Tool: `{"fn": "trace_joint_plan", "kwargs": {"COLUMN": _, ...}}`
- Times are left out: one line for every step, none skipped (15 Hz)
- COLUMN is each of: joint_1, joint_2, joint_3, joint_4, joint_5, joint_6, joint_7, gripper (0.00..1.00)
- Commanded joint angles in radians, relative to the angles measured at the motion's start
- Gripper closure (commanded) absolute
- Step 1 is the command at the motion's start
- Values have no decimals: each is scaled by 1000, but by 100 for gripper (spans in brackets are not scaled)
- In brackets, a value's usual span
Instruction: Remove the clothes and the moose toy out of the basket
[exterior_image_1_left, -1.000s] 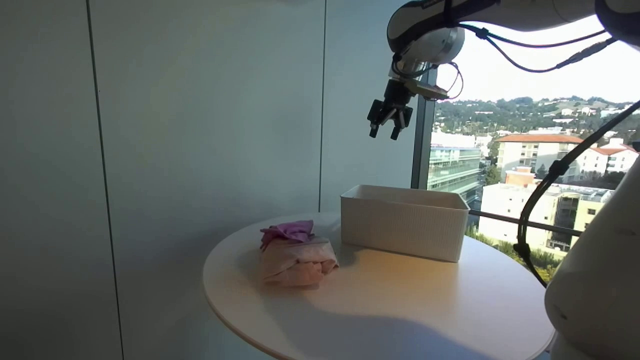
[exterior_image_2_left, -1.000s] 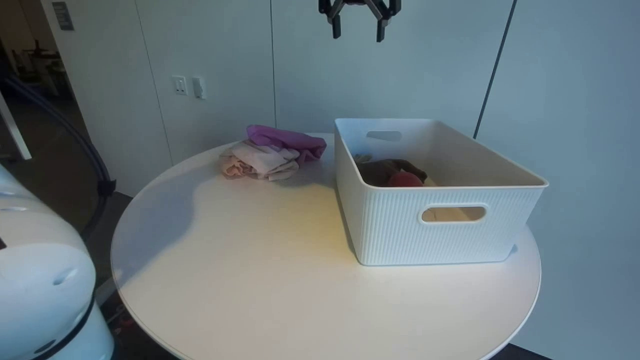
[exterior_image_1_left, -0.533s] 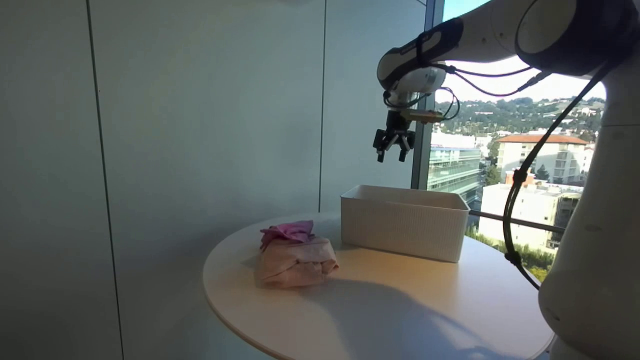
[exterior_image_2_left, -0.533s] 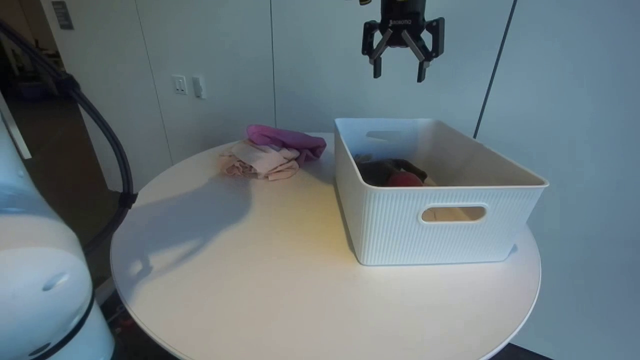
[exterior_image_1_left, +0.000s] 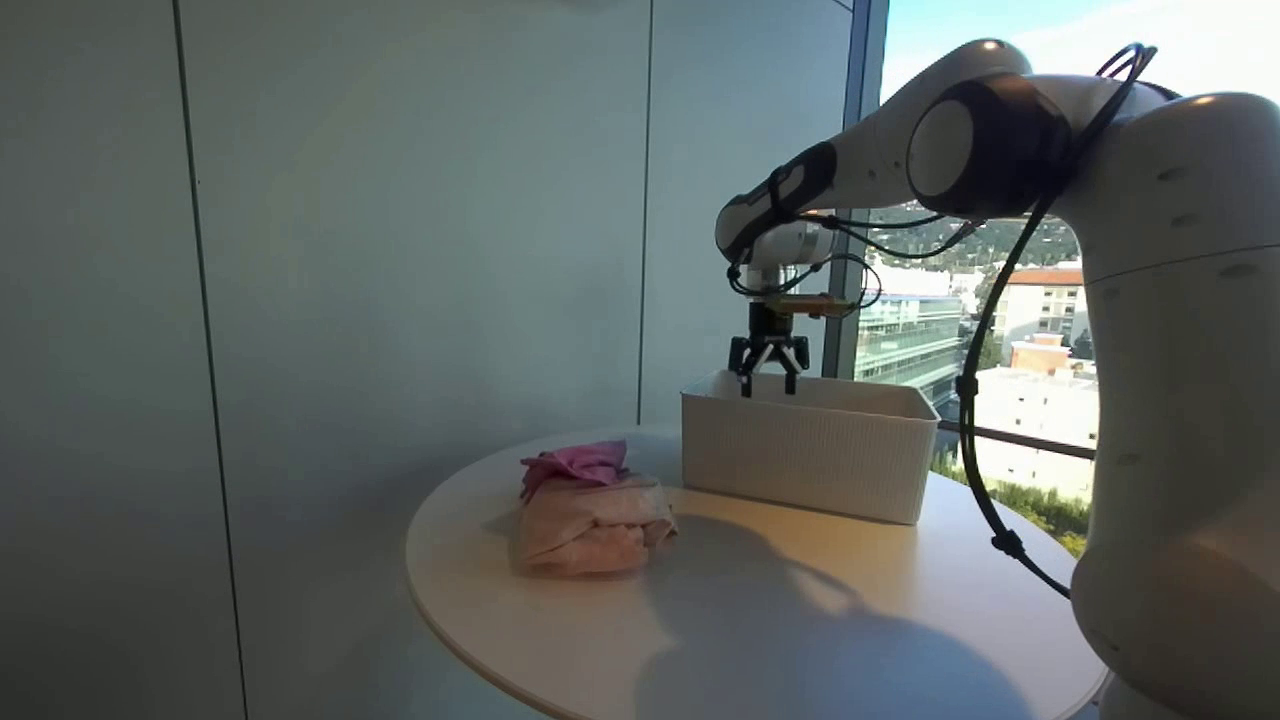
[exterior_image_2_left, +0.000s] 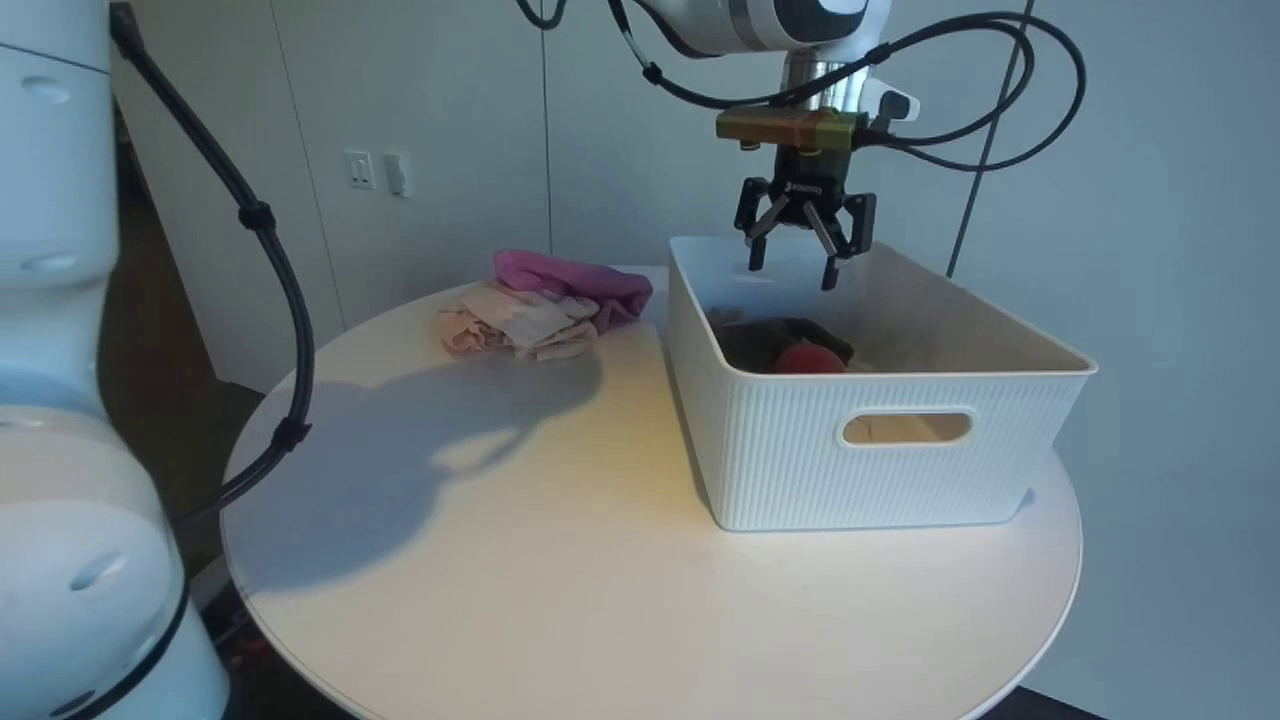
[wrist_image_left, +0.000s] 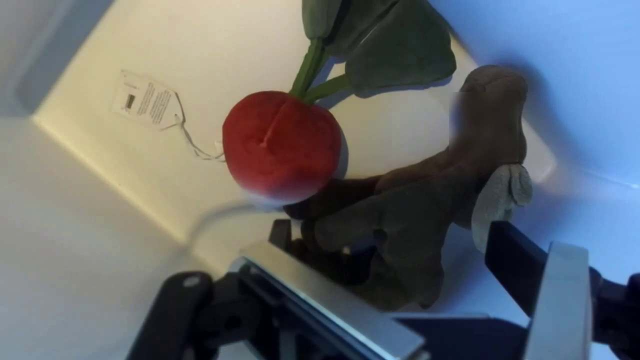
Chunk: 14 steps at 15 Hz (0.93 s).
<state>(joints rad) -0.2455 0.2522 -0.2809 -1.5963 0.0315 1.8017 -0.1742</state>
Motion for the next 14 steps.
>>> {"fn": "trace_joint_plan", "kwargs": {"joint_1": -46, "joint_2": 97, "joint_3": 29, "joint_4": 79, "joint_5": 77, "joint_6": -44, "joint_7": 51, "gripper": 0}}
{"fn": "trace_joint_plan", "kwargs": {"joint_1": -51, "joint_2": 110, "joint_3": 35, "joint_4": 79, "joint_5": 100, "joint_6": -42, "joint_7": 66, "gripper": 0}}
{"fn": "trace_joint_plan", "kwargs": {"joint_1": -58, "joint_2": 119, "joint_3": 39, "joint_4": 76, "joint_5": 120, "joint_6": -40, "joint_7": 78, "gripper": 0}}
{"fn": "trace_joint_plan", "kwargs": {"joint_1": -64, "joint_2": 128, "joint_3": 42, "joint_4": 73, "joint_5": 133, "joint_6": -36, "joint_7": 92, "gripper": 0}}
{"fn": "trace_joint_plan", "kwargs": {"joint_1": -68, "joint_2": 141, "joint_3": 46, "joint_4": 73, "joint_5": 147, "joint_6": -32, "joint_7": 101, "gripper": 0}}
{"fn": "trace_joint_plan", "kwargs": {"joint_1": -70, "joint_2": 152, "joint_3": 49, "joint_4": 72, "joint_5": 154, "joint_6": -30, "joint_7": 111, "gripper": 0}}
{"fn": "trace_joint_plan", "kwargs": {"joint_1": -72, "joint_2": 166, "joint_3": 52, "joint_4": 70, "joint_5": 162, "joint_6": -27, "joint_7": 127, "gripper": 0}}
{"fn": "trace_joint_plan", "kwargs": {"joint_1": -75, "joint_2": 175, "joint_3": 54, "joint_4": 67, "joint_5": 172, "joint_6": -23, "joint_7": 140, "gripper": 0}}
{"fn": "trace_joint_plan", "kwargs": {"joint_1": -76, "joint_2": 185, "joint_3": 57, "joint_4": 59, "joint_5": 180, "joint_6": -16, "joint_7": 153, "gripper": 0}}
{"fn": "trace_joint_plan", "kwargs": {"joint_1": -77, "joint_2": 193, "joint_3": 60, "joint_4": 56, "joint_5": 188, "joint_6": -14, "joint_7": 162, "gripper": 0}}
{"fn": "trace_joint_plan", "kwargs": {"joint_1": -79, "joint_2": 205, "joint_3": 61, "joint_4": 58, "joint_5": 192, "joint_6": -12, "joint_7": 172, "gripper": 0}}
{"fn": "trace_joint_plan", "kwargs": {"joint_1": -80, "joint_2": 211, "joint_3": 65, "joint_4": 56, "joint_5": 198, "joint_6": -16, "joint_7": 177, "gripper": 0}}
{"fn": "trace_joint_plan", "kwargs": {"joint_1": -85, "joint_2": 219, "joint_3": 67, "joint_4": 61, "joint_5": 211, "joint_6": -24, "joint_7": 179, "gripper": 25}}
{"fn": "trace_joint_plan", "kwargs": {"joint_1": -86, "joint_2": 221, "joint_3": 69, "joint_4": 61, "joint_5": 218, "joint_6": -25, "joint_7": 185, "gripper": 26}}
